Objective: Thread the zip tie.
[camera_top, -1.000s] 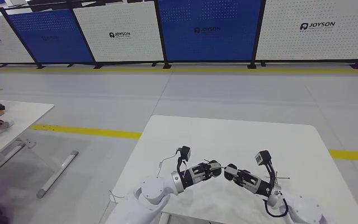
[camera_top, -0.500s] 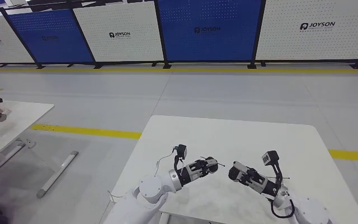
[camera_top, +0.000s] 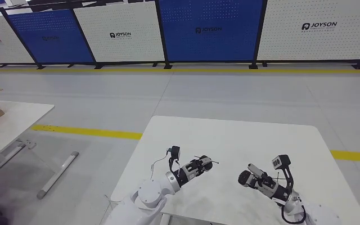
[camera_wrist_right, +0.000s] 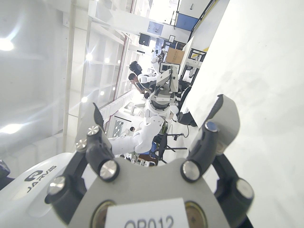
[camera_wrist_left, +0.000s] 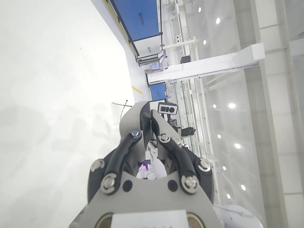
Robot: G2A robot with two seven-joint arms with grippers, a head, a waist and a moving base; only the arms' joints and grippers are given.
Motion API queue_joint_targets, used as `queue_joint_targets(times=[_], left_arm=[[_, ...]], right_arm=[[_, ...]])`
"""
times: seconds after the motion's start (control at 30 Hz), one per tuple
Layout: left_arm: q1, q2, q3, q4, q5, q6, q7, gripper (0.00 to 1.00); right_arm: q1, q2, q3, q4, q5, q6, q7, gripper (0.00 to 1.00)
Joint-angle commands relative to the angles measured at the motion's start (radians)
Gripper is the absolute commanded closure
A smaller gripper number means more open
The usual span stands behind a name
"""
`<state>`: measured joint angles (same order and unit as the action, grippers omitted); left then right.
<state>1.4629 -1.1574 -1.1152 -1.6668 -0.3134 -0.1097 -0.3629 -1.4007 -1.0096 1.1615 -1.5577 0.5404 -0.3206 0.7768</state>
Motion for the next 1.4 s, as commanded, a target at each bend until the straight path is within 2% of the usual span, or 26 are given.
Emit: queue_joint_targets(times=[0.0,0.13,0.27,0.37,0.5,0.63,0.73,1.03,1.17,1.37], left_arm=[[0.0,0.0,0.0,0.0,0.0,0.0,0.0,1.0],[-0.007,-0.004,0.001,0.005,-0.032,0.015,0.029,1.0],[-0.009,-0.006,-0.006,-0.024,-0.025,-0.019,0.064,1.0],[0.006,-0.003,-0.029,-0.09,-0.009,-0.053,0.083,1.0],[0.045,0.002,-0.061,-0.201,0.002,-0.095,0.101,1.0],[0.099,0.008,-0.099,-0.326,-0.001,-0.144,0.099,1.0],[0.14,0.012,-0.123,-0.385,0.027,-0.161,0.112,1.0],[0.144,0.012,-0.124,-0.385,0.031,-0.157,0.114,1.0],[0.129,0.009,-0.102,-0.319,0.104,-0.133,0.145,1.0],[0.09,0.001,-0.059,-0.182,0.139,-0.08,0.164,1.0]], right_arm=[[0.0,0.0,0.0,0.0,0.0,0.0,0.0,0.0],[0.0,0.0,0.0,0.0,0.0,0.0,0.0,0.0],[0.0,0.0,0.0,0.0,0.0,0.0,0.0,0.0],[0.0,0.0,0.0,0.0,0.0,0.0,0.0,0.0],[0.0,0.0,0.0,0.0,0.0,0.0,0.0,0.0],[0.0,0.0,0.0,0.0,0.0,0.0,0.0,0.0],[0.0,0.0,0.0,0.0,0.0,0.0,0.0,0.0],[0.0,0.0,0.0,0.0,0.0,0.0,0.0,0.0],[0.0,0.0,0.0,0.0,0.0,0.0,0.0,0.0],[0.0,0.0,0.0,0.0,0.0,0.0,0.0,0.0]])
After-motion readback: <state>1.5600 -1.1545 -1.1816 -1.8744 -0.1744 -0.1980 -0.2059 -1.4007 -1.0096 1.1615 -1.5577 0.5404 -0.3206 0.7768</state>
